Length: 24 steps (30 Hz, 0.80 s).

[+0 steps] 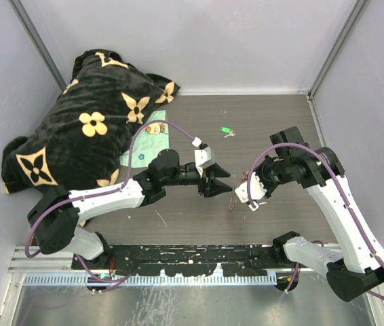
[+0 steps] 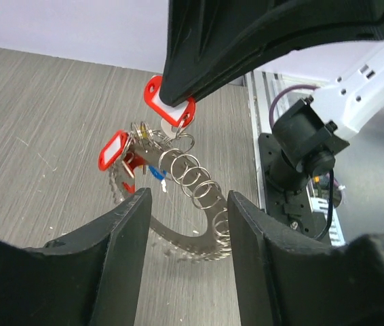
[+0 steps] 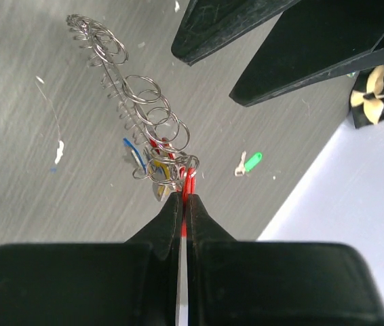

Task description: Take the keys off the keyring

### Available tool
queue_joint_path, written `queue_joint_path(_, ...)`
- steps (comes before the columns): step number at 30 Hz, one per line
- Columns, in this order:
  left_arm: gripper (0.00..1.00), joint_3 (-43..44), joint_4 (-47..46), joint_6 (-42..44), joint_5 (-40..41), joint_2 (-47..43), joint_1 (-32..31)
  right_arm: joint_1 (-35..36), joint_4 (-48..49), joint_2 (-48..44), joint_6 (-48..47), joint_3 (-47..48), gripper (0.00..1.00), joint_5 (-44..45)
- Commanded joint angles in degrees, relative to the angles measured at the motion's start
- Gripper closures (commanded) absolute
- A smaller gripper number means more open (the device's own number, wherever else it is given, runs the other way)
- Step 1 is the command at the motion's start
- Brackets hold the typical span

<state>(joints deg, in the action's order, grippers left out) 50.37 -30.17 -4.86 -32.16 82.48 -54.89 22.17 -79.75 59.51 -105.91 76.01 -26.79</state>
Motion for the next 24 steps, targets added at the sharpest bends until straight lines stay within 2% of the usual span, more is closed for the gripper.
queue_joint_path(1, 0.48, 2.4, -12.2, -8.3, 1.3, 1.2, 2.1, 2.0, 3.8, 0.0, -1.5, 4.1, 0.99, 8.4)
queue_joint_path(3, 0.40, 1.6, -18.4, -16.1, 2.1, 2.2, 4.3, 2.7, 4.6, 0.1, -2.6, 4.6, 0.99, 10.0)
queue_joint_path(4, 0.39, 1.0, -21.6, -23.1, 2.0, 3.0, 5.7, 2.9, 4.8, 0.3, -3.2, 5.2, 0.99, 10.2)
queue_joint_path(7, 0.42, 1.3, -30.2, -39.6, -0.2, 6.5, 10.1, 3.2, 4.2, 2.3, -6.2, 8.4, 0.99, 11.0)
queue_joint_path(10, 0.46, 1.6, -36.3, -50.0, -0.9, 9.0, 12.2, 3.2, 6.0, 3.6, -10.3, 11.1, 0.99, 12.3)
queue_joint_path(12, 0.47, 1.8, -36.9, -52.3, -0.6, 9.2, 12.9, 3.2, 9.9, 2.3, -14.9, 9.3, 0.99, 13.6)
queue_joint_path(15, 0.47, 2.6, -31.2, -52.9, 0.4, 7.8, 13.7, 3.2, 19.7, -2.4, -20.7, 2.1, 0.99, 13.8)
queue_joint_path(19, 0.45, 4.4, -23.2, -53.2, 0.0, 5.9, 14.6, 3.2, 33.1, -8.0, -23.9, -6.2, 0.99, 7.8)
queue_joint_path(24, 0.44, 5.8, -18.6, -53.0, -2.2, 4.5, 15.8, 3.2, 47.1, -12.9, -26.0, -14.7, 0.99, -1.5)
